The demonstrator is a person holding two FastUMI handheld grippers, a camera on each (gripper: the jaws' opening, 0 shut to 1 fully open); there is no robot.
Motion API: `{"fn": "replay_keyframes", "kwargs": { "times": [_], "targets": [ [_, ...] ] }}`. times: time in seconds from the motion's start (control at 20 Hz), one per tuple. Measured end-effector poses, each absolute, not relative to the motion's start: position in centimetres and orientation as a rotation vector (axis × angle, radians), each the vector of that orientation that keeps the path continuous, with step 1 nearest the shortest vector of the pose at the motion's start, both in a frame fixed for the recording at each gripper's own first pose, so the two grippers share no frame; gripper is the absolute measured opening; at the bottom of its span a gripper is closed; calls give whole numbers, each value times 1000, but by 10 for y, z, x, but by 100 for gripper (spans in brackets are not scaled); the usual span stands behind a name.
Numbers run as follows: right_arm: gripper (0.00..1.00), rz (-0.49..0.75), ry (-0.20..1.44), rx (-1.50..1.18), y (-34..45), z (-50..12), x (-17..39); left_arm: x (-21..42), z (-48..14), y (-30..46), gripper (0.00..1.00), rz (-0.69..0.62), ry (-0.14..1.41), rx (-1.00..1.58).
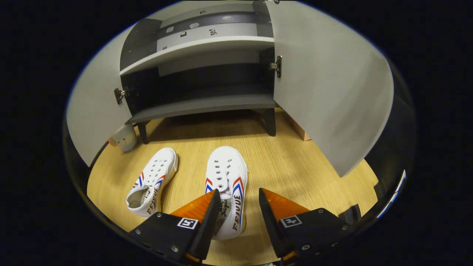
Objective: Grab one shoe with the right hand and put it into the shoe cabinet, grab the other shoe with the left hand and put it into the shoe cabinet; then close the right door with the right hand and the left door with the left hand.
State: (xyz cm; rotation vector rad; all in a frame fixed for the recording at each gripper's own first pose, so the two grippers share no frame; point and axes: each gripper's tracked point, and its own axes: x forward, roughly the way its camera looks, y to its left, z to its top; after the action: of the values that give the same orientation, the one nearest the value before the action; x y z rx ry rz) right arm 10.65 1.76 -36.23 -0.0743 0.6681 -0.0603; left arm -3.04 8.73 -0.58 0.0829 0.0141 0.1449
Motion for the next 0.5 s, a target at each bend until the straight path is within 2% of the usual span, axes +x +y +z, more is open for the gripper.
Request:
{"fn": "replay_keyframes", "kwargs": {
  "times": [0.05,0.1,0.2,0.3,0.5],
  "targets": [
    [60,-70,691,-90,15,-371,109,-30,-7,88,99,147,20,82],
    [56,-69,708,-85,17,-378,112,-30,-9,90,96,149,24,81],
    [41,-74,732,-64,18,-389,118,-27,-11,93,96,154,28,88],
    [39,-75,769,-31,20,-398,121,-24,-12,97,96,161,30,92],
    [29,-87,784,-6,20,-402,122,-22,-16,100,96,161,39,82]
  ]
}}
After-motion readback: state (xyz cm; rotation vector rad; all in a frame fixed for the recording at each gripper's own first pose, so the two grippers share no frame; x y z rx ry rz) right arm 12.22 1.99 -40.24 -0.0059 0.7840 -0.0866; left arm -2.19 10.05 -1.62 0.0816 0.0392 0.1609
